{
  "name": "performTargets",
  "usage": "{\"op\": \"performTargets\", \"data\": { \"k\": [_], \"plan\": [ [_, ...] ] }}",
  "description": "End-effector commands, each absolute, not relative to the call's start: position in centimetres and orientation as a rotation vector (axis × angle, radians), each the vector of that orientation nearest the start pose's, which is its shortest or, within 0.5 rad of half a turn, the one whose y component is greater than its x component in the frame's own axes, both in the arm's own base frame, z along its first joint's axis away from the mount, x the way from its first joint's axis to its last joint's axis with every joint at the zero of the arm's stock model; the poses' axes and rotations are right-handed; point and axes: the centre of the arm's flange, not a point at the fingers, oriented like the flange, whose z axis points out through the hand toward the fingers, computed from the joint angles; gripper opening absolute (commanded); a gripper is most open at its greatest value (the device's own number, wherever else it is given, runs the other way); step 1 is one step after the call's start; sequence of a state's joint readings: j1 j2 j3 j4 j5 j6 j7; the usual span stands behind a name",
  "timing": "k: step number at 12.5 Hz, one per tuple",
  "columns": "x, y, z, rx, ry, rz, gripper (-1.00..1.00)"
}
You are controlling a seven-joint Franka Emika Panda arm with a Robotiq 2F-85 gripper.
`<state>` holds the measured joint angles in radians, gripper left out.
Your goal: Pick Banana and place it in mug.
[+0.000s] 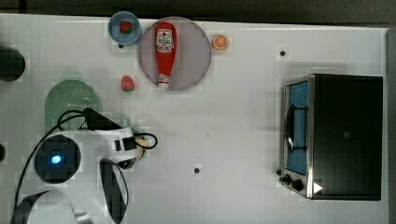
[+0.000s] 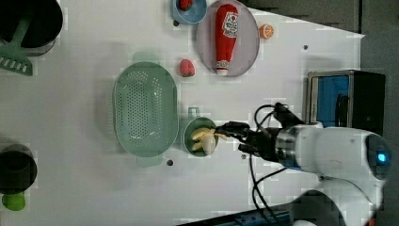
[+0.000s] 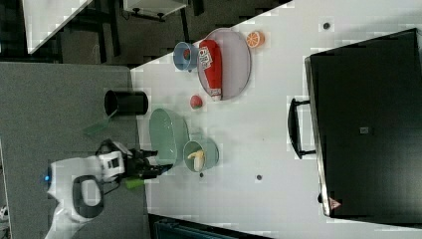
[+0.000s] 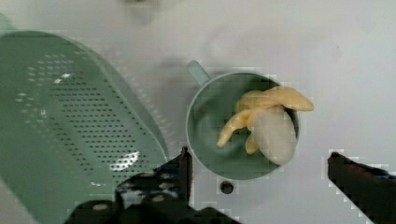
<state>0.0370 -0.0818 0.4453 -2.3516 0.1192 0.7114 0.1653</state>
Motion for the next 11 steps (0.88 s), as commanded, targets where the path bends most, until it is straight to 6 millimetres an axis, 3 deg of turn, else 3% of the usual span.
{"op": "performTargets", "data": {
  "k": [1,4,7,11],
  "plan": [
    [46.5,18.4,44.3,-2.859,1.04,-0.073,1.0],
    [47.8,12.4,50.0,-2.848,1.111,-0.014,1.0],
    [48.8,5.9,54.2,-2.847,1.2,-0.038,1.0],
    [48.9,-0.7,56.7,-2.835,1.305,-0.106,1.0]
  ]
}}
